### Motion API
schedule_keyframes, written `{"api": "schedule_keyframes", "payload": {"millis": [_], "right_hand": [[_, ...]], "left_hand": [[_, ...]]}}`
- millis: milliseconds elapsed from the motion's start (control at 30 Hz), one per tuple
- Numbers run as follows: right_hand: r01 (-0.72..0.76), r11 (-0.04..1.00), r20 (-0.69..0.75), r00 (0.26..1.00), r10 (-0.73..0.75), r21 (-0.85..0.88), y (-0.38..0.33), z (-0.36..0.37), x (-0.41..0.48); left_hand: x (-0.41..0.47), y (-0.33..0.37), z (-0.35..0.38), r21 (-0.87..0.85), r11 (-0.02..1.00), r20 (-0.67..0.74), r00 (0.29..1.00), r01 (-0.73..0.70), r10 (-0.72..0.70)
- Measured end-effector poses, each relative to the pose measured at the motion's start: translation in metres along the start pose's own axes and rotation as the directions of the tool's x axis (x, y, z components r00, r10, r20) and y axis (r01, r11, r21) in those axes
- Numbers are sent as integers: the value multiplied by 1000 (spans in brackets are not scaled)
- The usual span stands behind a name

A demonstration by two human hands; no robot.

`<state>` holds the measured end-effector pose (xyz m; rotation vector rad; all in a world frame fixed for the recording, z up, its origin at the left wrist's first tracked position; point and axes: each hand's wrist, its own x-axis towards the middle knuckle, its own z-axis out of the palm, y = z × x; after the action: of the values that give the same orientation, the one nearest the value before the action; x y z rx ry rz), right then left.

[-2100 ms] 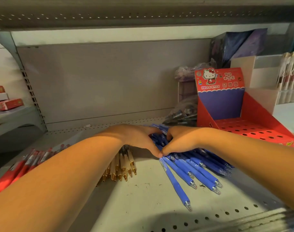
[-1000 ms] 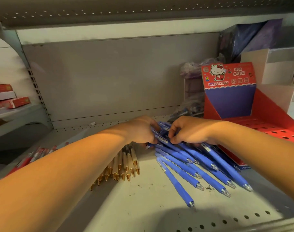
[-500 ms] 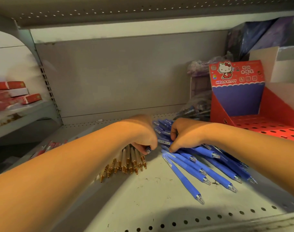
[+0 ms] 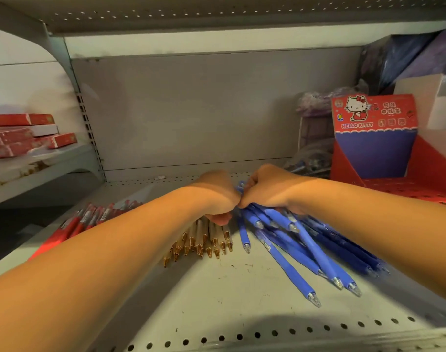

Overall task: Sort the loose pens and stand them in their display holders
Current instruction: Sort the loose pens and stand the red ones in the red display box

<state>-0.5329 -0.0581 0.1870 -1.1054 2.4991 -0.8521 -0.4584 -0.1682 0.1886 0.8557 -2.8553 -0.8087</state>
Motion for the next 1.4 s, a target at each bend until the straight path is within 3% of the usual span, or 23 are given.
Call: {"api": "schedule_keyframes", "payload": {"millis": [133, 267, 467, 600, 733, 900, 1000, 1100, 1200, 1267, 1333, 1400], "right_hand": [[-11, 1000, 179, 984, 8, 21, -4, 5, 3], [84, 994, 208, 976, -66, -76, 4, 1, 0], [67, 991, 237, 971, -37, -117, 6, -6, -7], [-69, 990, 128, 990, 53, 120, 8, -14, -5], [-129, 830, 42, 991, 127, 542, 8, -23, 9], [-193, 653, 42, 970, 240, 733, -10, -21, 37], [-213, 577, 55, 959, 279, 789, -18, -12, 53], [-236, 612, 64, 955, 290, 755, -21, -2, 61], [-217, 659, 39, 961, 274, 720, -18, 5, 60], [-149, 745, -53, 969, 240, 650, -16, 6, 55], [-96, 932, -170, 972, 164, 349, -9, 4, 44], [-54, 998, -126, 990, 58, 29, -2, 1, 28]], "left_hand": [[5, -12, -2, -100, 994, -33, 998, 53, -57], [5, -19, -3, -62, 997, -19, 999, 41, -42], [-4, -9, 2, 178, 969, -94, 977, -172, 191], [-7, -5, 7, 242, 919, 26, 949, -312, 315], [-5, -10, 11, 280, 897, 126, 939, -344, 321], [-1, -14, 6, 84, 961, -61, 961, -263, 269], [-4, -13, 5, -168, 958, -98, 971, -232, 218], [-5, -14, 10, -400, 896, -44, 981, -192, 191], [-4, -13, 12, -460, 876, -39, 989, -146, 144], [-4, -12, 11, -445, 890, -34, 995, -100, 95], [-4, -12, 9, -418, 908, 2, 999, -43, 49], [-4, -14, 4, -394, 919, 50, 999, 11, 9]]}}
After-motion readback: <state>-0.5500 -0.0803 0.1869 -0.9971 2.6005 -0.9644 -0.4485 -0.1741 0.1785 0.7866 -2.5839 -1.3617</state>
